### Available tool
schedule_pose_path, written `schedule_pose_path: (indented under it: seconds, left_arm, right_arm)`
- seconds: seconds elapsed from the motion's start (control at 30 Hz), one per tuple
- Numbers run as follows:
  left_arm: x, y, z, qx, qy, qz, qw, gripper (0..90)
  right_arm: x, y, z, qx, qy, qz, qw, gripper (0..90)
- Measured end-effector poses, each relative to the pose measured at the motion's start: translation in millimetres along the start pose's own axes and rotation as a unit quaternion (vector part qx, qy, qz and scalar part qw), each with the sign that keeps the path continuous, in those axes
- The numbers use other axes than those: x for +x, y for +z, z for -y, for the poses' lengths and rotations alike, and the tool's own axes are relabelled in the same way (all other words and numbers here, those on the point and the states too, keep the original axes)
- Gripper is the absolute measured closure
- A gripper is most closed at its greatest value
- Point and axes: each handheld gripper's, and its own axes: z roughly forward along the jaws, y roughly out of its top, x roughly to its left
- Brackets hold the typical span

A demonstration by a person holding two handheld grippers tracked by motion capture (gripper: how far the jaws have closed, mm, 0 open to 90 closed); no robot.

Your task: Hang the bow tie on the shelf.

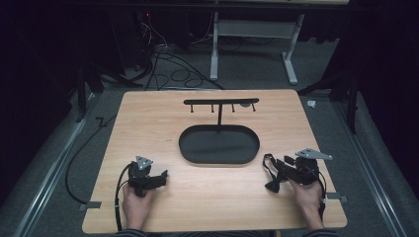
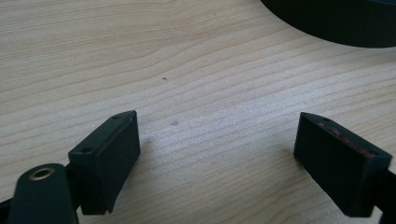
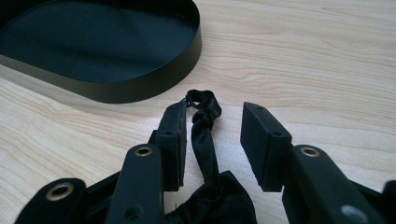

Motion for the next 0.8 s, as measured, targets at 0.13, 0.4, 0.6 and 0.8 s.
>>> schedule_pose_path:
  seconds: [0.13,0.4,0.6,0.8]
  left_arm:
    - [0.0,0.0,0.0,0.000,0.000,0.000,1.0000,14.9]
    - [0.0,0.0,0.0,0.000,0.000,0.000,1.0000,14.9]
    - [0.0,0.0,0.0,0.000,0.000,0.000,1.0000,14.9]
    - [0.0,0.0,0.0,0.000,0.000,0.000,1.0000,14.9]
  right_arm:
    - [1.2,4.8,-2.8,0.003,-0.006,-0.003,1.0000,62.4]
    - [2.1,17.8,-4.0,0.019,-0.004,-0.004,0.9998,62.6]
    - [0.7,26.3,-3.4,0.030,-0.003,-0.004,0.9995,63.6]
    - [-0.2,34.7,-1.8,0.043,0.001,-0.004,0.9991,65.5]
